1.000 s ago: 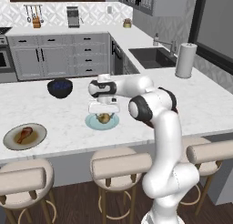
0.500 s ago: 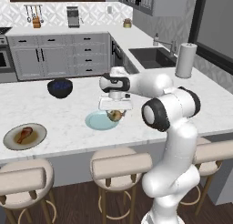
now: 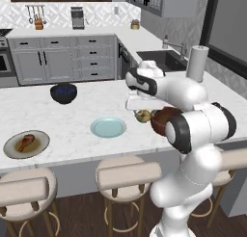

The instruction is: Pick the chicken drumstick and onion from their plates and place them in the bowl. Then put the bowl in the fridge.

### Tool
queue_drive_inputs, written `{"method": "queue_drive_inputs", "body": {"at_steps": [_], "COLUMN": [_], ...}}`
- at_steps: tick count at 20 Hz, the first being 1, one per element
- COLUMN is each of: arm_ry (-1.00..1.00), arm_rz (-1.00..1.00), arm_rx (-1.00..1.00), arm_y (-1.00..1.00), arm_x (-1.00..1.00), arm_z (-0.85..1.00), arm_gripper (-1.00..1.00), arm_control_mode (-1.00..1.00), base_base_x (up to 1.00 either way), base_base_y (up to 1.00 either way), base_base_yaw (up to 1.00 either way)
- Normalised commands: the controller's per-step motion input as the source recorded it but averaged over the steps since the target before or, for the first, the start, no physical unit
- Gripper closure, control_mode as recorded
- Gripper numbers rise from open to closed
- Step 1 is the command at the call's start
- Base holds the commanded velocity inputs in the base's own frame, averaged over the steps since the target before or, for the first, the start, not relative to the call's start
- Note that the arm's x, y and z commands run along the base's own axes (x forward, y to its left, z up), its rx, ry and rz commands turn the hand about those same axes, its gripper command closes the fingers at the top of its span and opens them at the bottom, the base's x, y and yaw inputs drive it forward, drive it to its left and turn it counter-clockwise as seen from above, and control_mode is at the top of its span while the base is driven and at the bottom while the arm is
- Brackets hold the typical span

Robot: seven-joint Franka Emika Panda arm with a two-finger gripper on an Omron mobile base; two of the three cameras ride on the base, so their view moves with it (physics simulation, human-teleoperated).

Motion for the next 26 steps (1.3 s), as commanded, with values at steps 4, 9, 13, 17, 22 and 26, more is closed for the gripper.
{"method": "queue_drive_inputs", "body": {"at_steps": [4, 9, 13, 17, 22, 26], "arm_ry": [0.00, 0.01, 0.00, 0.00, 0.03, 0.02], "arm_rz": [0.00, 0.00, 0.00, 0.00, 0.00, 0.00], "arm_rx": [-0.03, 0.00, 0.00, 0.00, 0.00, 0.00], "arm_y": [-0.93, -0.82, -0.69, -0.44, -0.32, -0.28], "arm_x": [-0.05, 0.25, 0.49, 0.49, 0.72, 0.45], "arm_z": [0.16, 0.01, -0.01, -0.27, -0.41, -0.43], "arm_gripper": [1.00, 1.00, 1.00, 1.00, 1.00, 1.00], "arm_control_mode": [-1.00, -1.00, -1.00, -1.00, -1.00, -1.00], "base_base_x": [0.00, 0.00, 0.00, 0.00, 0.00, 0.00], "base_base_y": [0.00, 0.00, 0.00, 0.00, 0.00, 0.00], "base_base_yaw": [0.00, 0.00, 0.00, 0.00, 0.00, 0.00]}}
